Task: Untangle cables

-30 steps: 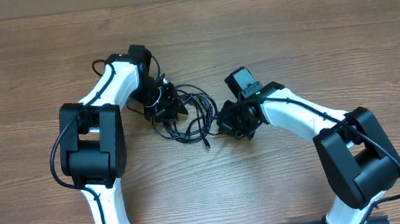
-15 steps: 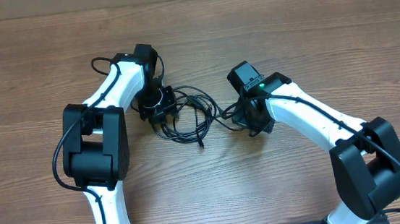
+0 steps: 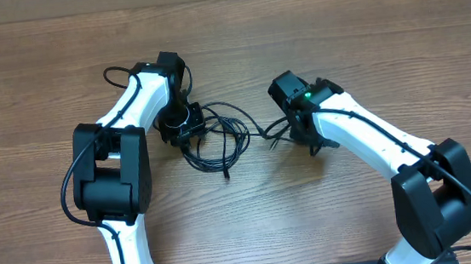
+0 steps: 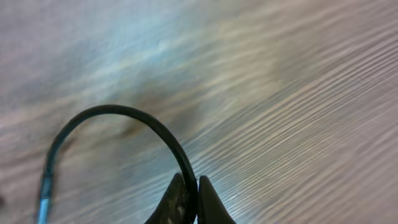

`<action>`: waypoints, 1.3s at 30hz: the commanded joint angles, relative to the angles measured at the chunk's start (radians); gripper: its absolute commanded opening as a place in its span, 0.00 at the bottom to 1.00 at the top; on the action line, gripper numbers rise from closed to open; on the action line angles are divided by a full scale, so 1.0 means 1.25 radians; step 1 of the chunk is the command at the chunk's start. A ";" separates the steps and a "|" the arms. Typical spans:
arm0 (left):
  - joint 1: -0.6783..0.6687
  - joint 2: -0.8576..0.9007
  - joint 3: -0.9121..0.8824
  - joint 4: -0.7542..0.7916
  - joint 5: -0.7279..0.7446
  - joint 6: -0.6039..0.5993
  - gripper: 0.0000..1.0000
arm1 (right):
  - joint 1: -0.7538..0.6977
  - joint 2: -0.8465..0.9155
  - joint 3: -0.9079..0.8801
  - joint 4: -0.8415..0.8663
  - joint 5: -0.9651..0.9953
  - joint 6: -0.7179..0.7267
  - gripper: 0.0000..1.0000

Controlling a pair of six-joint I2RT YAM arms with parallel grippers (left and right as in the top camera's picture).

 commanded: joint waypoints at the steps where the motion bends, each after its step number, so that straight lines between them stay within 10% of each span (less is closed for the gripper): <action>1: 0.016 0.012 -0.029 0.006 -0.100 -0.012 0.41 | -0.008 -0.020 0.056 -0.031 0.162 -0.009 0.04; 22: 0.053 -0.029 0.087 -0.083 0.141 0.193 0.46 | -0.008 -0.020 0.064 0.116 0.399 -0.306 0.04; 39: 0.053 -0.167 0.135 -0.154 0.005 0.114 0.45 | -0.008 -0.020 0.064 0.247 -0.201 -0.307 0.04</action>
